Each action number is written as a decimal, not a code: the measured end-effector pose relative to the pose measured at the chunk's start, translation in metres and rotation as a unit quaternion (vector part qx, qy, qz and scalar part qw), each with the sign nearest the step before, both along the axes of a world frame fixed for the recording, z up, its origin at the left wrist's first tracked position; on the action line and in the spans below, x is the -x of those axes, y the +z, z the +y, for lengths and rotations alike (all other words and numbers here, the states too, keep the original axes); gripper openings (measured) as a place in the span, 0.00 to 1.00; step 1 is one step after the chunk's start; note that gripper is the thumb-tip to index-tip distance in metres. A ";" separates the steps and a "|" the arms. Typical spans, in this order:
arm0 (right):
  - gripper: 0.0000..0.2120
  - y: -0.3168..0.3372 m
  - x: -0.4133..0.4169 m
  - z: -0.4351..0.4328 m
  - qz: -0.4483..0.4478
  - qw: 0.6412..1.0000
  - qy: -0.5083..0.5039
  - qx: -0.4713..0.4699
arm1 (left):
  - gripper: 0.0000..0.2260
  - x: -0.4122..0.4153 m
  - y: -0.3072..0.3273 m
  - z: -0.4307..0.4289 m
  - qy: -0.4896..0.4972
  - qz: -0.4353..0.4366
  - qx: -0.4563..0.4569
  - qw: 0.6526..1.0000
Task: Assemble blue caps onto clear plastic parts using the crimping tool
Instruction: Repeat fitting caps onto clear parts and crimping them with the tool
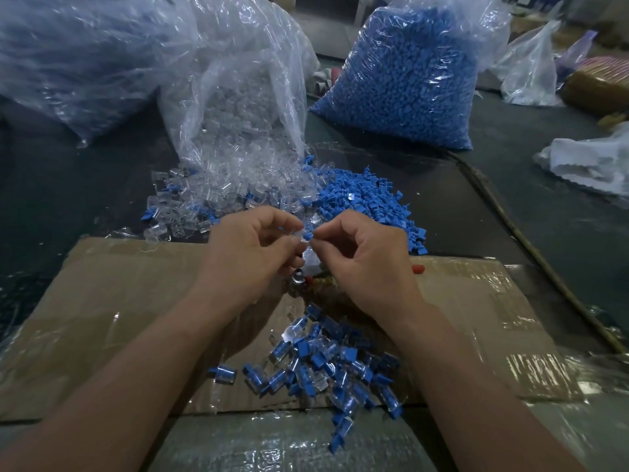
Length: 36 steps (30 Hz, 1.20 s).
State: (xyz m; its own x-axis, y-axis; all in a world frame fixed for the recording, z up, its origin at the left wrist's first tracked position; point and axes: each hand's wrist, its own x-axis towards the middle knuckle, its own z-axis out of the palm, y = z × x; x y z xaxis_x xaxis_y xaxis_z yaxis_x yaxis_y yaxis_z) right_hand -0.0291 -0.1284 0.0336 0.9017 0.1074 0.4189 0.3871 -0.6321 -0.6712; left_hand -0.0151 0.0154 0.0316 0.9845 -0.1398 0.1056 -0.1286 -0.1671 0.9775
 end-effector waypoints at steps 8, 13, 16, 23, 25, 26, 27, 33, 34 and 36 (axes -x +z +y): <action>0.06 0.002 0.000 0.000 -0.016 1.000 0.009 -0.010 | 0.09 0.002 0.002 0.001 -0.012 -0.041 -0.021 0.999; 0.11 0.002 -0.001 -0.002 0.040 0.996 0.021 -0.079 | 0.09 0.003 0.004 0.002 -0.047 -0.008 0.038 0.998; 0.09 0.003 -0.001 -0.002 0.067 0.989 0.063 -0.119 | 0.07 0.004 0.005 0.003 -0.059 0.002 0.061 0.996; 0.10 0.004 0.000 -0.003 0.065 0.984 0.087 -0.144 | 0.04 0.001 0.005 0.003 -0.050 0.047 0.112 0.991; 0.10 0.003 0.000 -0.002 0.059 0.983 0.098 -0.145 | 0.04 0.000 0.004 0.003 -0.050 0.057 0.127 0.989; 0.11 0.002 0.001 -0.002 0.052 0.983 0.101 -0.144 | 0.03 0.000 0.005 0.004 -0.052 0.060 0.130 0.988; 0.11 0.002 0.001 -0.001 0.045 0.983 0.103 -0.145 | 0.04 -0.001 0.005 0.004 -0.053 0.064 0.133 0.988; 0.14 0.001 0.000 -0.003 0.013 0.982 0.102 -0.156 | 0.08 -0.001 0.006 0.005 -0.080 0.121 0.202 0.969; 0.14 0.001 -0.001 -0.004 0.011 0.982 0.101 -0.158 | 0.09 -0.001 0.006 0.005 -0.084 0.127 0.212 0.965; 0.14 0.000 -0.001 -0.004 0.006 0.983 0.098 -0.154 | 0.09 -0.001 0.007 0.005 -0.087 0.135 0.223 0.961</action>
State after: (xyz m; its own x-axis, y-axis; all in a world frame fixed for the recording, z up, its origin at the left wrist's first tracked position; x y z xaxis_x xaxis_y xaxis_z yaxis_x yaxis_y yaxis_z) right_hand -0.0281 -0.1328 0.0339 0.8812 0.1480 0.4490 0.4724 -0.3122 -0.8243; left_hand -0.0142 0.0207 0.0382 0.9503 -0.3050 -0.0632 0.1524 0.2783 0.9483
